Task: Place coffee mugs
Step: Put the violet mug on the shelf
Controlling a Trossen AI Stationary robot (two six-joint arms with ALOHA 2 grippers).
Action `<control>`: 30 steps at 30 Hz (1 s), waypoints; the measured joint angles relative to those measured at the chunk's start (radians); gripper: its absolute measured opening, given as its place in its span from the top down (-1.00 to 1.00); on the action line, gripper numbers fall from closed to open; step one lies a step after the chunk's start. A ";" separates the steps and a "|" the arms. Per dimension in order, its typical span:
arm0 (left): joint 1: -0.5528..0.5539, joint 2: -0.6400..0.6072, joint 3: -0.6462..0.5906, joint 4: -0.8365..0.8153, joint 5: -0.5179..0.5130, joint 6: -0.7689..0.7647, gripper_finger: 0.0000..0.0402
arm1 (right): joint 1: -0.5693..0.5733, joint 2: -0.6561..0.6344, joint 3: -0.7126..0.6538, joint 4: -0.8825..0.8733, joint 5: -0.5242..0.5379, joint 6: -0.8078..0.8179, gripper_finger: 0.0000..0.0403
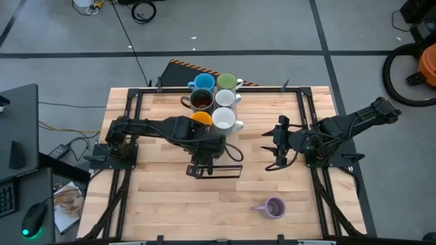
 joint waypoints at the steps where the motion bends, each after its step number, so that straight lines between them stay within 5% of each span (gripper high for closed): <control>1: 0.000 -0.001 0.001 0.013 -0.003 -0.029 0.35 | 0.000 0.000 0.000 0.001 0.000 0.000 -0.12; 19: -0.001 -0.001 0.002 0.032 0.010 -0.364 0.35 | 0.000 0.000 0.000 0.000 0.000 -0.004 -0.12; 30: -0.035 -0.001 0.002 0.018 -0.119 -0.253 0.31 | 0.000 0.000 0.000 0.007 0.000 -0.004 -0.12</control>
